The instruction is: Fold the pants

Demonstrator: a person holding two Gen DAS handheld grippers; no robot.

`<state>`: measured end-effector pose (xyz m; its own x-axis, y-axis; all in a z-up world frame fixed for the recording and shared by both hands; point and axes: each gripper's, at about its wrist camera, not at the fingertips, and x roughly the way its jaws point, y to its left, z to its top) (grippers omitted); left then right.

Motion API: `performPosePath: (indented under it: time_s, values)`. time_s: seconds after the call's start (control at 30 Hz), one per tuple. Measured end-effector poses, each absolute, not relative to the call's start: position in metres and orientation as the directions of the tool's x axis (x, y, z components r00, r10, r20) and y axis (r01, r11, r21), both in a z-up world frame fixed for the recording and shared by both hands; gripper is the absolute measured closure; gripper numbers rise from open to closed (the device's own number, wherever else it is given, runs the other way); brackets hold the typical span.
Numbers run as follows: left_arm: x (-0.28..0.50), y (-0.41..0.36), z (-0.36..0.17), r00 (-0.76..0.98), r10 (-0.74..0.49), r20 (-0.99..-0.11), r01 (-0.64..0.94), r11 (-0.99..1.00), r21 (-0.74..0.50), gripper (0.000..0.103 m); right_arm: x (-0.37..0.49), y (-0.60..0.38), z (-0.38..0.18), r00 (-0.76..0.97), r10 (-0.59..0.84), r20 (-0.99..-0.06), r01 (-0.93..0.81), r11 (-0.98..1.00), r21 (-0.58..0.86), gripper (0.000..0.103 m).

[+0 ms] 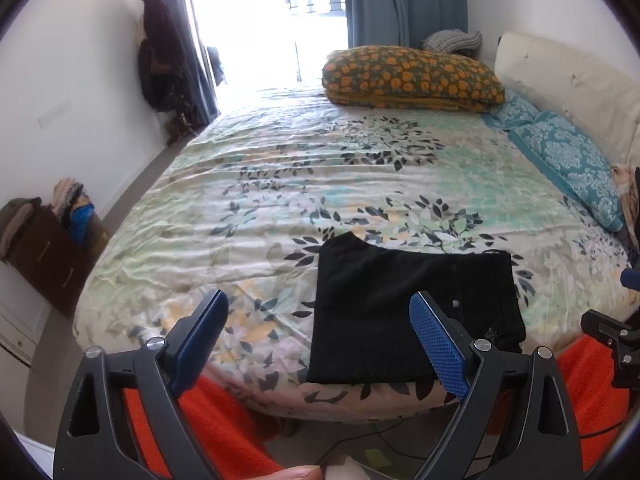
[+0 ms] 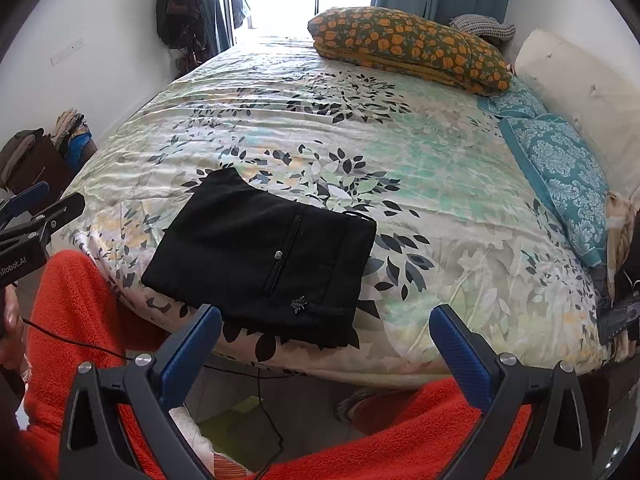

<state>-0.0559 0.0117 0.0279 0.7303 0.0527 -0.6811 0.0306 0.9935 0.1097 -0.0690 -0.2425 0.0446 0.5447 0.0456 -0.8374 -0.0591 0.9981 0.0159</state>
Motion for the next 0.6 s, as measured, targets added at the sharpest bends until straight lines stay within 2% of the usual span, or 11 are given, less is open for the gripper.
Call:
performPosePath:
  time_s: [0.07, 0.17, 0.27, 0.37, 0.6]
  values:
    - [-0.06, 0.013, 0.026, 0.742, 0.089, -0.665, 0.0, 0.991, 0.132, 0.009, -0.074, -0.242, 0.048, 0.572, 0.049, -0.819, -0.014, 0.999, 0.051, 0.0]
    - [-0.06, 0.011, 0.011, 0.703, 0.117, -0.701, 0.008, 0.985, 0.173, 0.009, -0.08, -0.234, 0.045, 0.587, 0.058, -0.808, 0.032, 0.995, 0.095, 0.0]
    - [-0.06, 0.006, -0.004, 0.633, 0.066, -0.771, 0.073, 0.987, 0.145, 0.009, -0.085, -0.224, 0.037, 0.564, 0.071, -0.823, 0.008, 0.996, 0.092, 0.0]
    - [-0.064, 0.005, -0.005, 0.615, -0.022, -0.788, 0.114, 0.992, 0.062, 0.009, -0.094, -0.217, 0.035, 0.561, 0.031, -0.827, 0.002, 0.999, 0.039, 0.0]
    - [-0.067, -0.004, -0.003, 0.601, -0.011, -0.799, 0.127, 0.988, 0.082, 0.009, -0.1, -0.209, 0.031, 0.562, 0.031, -0.827, -0.024, 0.999, 0.021, 0.0]
